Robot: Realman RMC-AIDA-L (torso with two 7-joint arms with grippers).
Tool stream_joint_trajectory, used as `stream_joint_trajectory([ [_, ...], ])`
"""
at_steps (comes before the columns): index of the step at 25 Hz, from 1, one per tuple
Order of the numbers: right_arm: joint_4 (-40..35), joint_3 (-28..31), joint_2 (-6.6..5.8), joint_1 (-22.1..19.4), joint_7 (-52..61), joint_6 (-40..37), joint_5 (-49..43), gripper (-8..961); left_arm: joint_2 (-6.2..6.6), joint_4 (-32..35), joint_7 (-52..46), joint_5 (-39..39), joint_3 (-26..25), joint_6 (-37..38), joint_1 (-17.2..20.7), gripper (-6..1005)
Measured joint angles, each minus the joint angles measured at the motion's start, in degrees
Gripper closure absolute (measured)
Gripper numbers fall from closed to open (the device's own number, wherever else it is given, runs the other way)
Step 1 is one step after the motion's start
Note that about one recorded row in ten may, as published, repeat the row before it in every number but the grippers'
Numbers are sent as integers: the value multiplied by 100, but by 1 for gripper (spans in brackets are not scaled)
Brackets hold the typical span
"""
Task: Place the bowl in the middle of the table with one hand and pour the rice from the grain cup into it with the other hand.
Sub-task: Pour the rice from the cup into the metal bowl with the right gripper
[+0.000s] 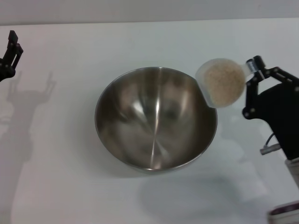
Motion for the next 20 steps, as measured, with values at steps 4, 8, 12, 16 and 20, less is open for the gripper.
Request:
stream_joint_trajectory([
  [4,262,-43,-2,-9,-1133,102,0,937,-7,7,-2,-1,7,-6,1,153],
  [8,281,-68,-3,30,-1357,140,0,937,-9,7,-3,0,13,-5,3,153],
  [12,285,-71,-4,124,-1503,258,0,937,-9,7,-5,0,17,0,9,153],
  [16,285,-74,-4,251,-1645,419,0,937,-9,6,-5,0,17,-3,5,153],
  [20,324,-74,-4,370,-2104,668,0,937,-9,6,-5,0,31,-11,-6,153],
])
